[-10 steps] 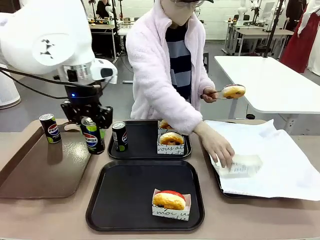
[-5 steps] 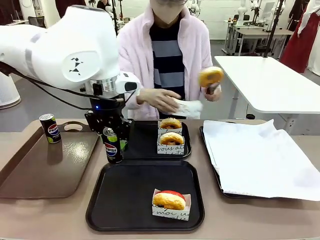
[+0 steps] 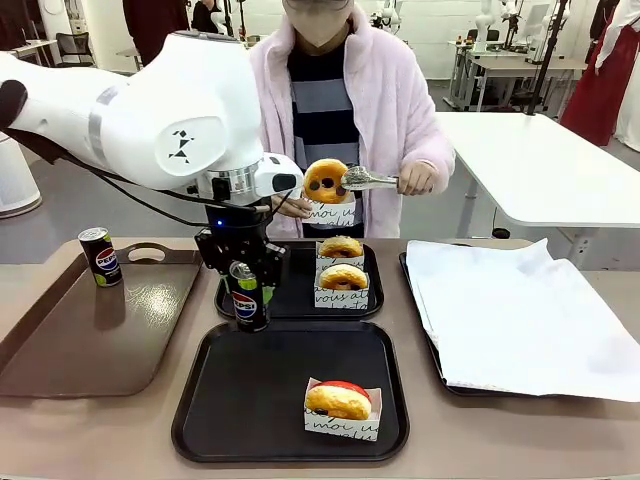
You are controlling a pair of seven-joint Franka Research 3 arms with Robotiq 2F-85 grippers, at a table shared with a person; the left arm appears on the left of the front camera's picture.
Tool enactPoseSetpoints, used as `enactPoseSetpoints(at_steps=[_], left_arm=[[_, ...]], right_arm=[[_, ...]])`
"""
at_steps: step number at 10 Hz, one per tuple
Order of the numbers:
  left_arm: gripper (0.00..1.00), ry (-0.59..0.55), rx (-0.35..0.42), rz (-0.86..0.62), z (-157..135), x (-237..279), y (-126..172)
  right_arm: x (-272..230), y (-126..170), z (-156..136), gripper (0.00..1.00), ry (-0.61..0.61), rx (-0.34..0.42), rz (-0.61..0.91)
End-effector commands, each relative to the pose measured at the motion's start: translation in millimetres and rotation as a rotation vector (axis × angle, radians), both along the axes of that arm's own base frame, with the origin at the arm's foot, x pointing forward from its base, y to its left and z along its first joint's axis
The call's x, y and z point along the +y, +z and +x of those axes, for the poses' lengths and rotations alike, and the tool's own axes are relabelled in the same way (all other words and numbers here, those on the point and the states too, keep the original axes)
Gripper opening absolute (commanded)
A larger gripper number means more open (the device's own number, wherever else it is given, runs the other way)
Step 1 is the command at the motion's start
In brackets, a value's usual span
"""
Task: Set up donuts and drinks on trays.
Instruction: Pick up one Pepsi coke from the Handle tray and place it on the Flat Tray without a Pepsi coke.
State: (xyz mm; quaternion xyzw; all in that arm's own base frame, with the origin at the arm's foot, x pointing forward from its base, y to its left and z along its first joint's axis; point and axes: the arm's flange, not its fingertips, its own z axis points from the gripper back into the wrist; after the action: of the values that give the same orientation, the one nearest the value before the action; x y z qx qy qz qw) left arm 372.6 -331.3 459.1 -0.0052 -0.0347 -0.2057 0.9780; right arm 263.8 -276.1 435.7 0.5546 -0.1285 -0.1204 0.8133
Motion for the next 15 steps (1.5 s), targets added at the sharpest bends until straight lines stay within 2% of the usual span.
enactPoseSetpoints(at_steps=[1,2,4,5,6,7,8,9,10,13,15], left_arm=[[0.59,0.049,-0.018,0.032,8.0,-17.1,-9.8],[0.59,0.000,0.000,0.000,0.0,0.0,0.0],[0.59,0.000,0.000,0.000,0.0,0.0,0.0],[0.59,0.008,0.008,0.010,4.2,-3.8,-9.1],[0.59,-0.033,0.052,0.012,-5.7,14.3,-6.0],[0.59,-0.061,0.108,0.033,-31.3,50.1,16.1],[0.59,-0.108,0.119,-0.007,-59.5,80.4,37.0],[0.59,-0.145,0.097,-0.009,-86.9,94.7,44.8],[0.59,-0.159,0.075,-0.008,-98.8,96.8,47.7],[0.59,-0.132,0.065,-0.016,-93.5,91.9,46.0],[0.59,-0.073,-0.016,-0.032,-72.7,84.3,39.1]], right_arm=[[-0.5,0.9,0.5,1.00,0.000,-0.014,0.011],[-0.5,0.9,0.5,1.00,0.000,-0.014,0.011],[-0.5,0.9,0.5,1.00,0.000,-0.014,0.011],[-0.5,0.9,0.5,1.00,0.000,-0.014,0.011],[-0.5,0.9,0.5,1.00,0.000,-0.014,0.011],[-0.5,0.9,0.5,1.00,0.000,-0.014,0.011],[-0.5,0.9,0.5,1.00,0.000,-0.014,0.011],[-0.5,0.9,0.5,1.00,0.000,-0.014,0.011],[-0.5,0.9,0.5,1.00,0.000,-0.014,0.011],[-0.5,0.9,0.5,1.00,0.000,-0.014,0.011],[-0.5,0.9,0.5,1.00,0.000,-0.014,0.011]])
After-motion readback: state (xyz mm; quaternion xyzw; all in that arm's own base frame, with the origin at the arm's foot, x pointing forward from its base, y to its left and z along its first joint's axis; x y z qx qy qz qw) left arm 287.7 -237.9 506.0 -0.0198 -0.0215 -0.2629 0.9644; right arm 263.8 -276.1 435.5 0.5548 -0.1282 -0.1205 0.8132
